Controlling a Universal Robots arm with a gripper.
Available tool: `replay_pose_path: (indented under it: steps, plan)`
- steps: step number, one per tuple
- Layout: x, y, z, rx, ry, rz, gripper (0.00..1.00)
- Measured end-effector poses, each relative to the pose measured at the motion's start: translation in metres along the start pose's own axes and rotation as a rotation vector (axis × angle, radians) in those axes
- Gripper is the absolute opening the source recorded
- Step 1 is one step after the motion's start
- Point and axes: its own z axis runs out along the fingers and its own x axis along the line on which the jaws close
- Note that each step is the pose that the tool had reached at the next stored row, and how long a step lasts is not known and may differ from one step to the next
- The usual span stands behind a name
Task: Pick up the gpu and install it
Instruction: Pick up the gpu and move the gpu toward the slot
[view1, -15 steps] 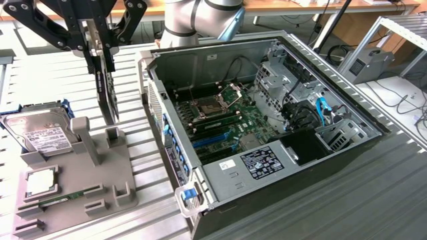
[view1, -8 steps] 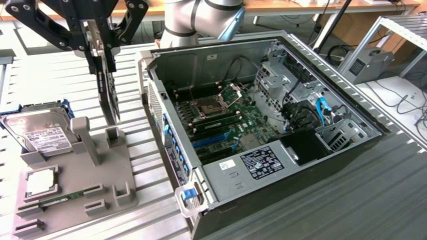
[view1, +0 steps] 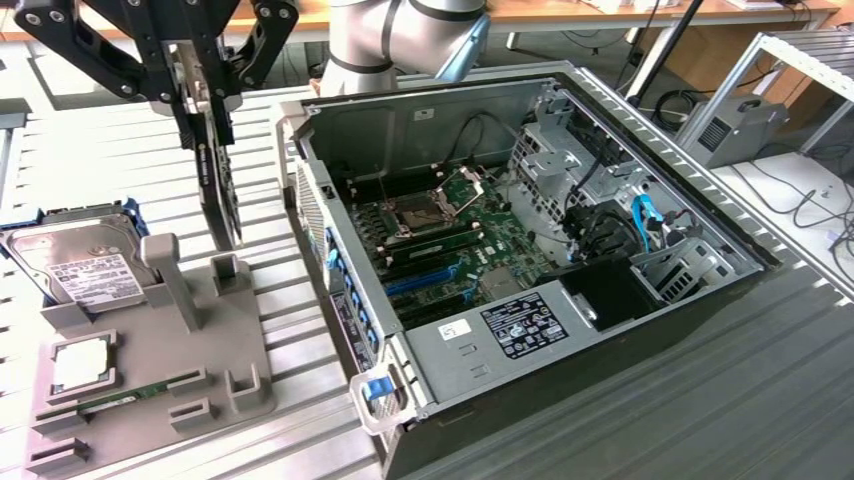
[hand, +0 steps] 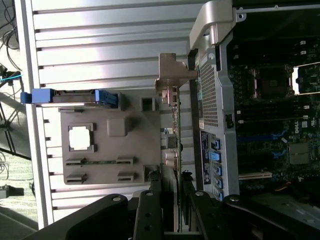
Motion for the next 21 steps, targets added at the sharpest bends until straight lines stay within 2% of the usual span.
replay_pose_path:
  steps: [21]
  plan:
    - [-0.0057,0.0003,0.0038,0.0002,0.0,0.0,0.27]
